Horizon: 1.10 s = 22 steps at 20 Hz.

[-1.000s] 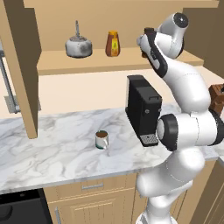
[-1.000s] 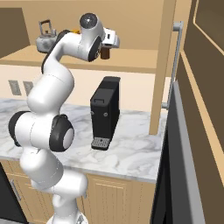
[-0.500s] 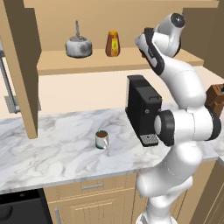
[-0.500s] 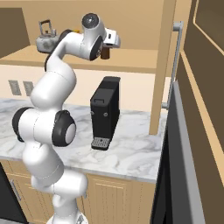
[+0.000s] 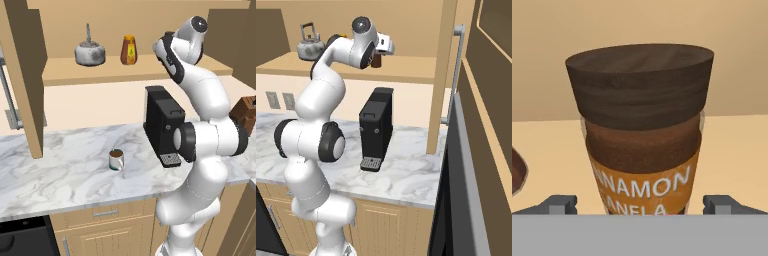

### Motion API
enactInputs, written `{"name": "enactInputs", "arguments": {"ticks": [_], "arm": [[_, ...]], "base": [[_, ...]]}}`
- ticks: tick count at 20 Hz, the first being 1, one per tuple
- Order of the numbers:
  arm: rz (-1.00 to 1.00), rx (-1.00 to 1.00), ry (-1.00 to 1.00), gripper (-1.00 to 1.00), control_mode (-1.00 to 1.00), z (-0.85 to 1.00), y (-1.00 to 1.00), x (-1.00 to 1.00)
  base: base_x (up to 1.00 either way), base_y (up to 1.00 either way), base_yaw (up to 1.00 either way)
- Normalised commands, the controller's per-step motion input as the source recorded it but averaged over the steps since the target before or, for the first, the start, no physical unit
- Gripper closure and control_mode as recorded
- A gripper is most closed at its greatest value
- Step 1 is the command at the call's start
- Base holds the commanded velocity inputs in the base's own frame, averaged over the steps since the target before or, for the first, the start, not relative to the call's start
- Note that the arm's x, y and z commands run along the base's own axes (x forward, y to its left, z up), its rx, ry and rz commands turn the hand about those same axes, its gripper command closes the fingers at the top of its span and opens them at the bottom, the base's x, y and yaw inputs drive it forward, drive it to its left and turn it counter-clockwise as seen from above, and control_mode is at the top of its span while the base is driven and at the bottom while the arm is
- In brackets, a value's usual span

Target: Pick the cinnamon and honey bottle from the cabinet and place them next to the mug.

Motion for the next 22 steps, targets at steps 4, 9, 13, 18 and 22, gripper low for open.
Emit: {"name": "enactInputs", "arguments": {"ticks": [4,9,13,18,22], "arm": [[0.0,0.0,0.0,-1.0,-1.0,-0.01,0.0,0.16],[0.0,0.0,0.0,-1.0,-1.0,-0.02,0.0,0.05],[0.0,0.0,0.0,1.0,-1.0,0.0,0.0,0.0],[0.0,0.0,0.0,1.0,-1.0,0.0,0.0,-0.01],[0.0,0.0,-0.01,1.0,-1.0,0.0,0.0,-0.66]], "base": [[0.0,0.0,0.0],[0.0,0.0,0.0],[0.0,0.0,0.0],[0.0,0.0,0.0],[0.0,0.0,0.0]]}}
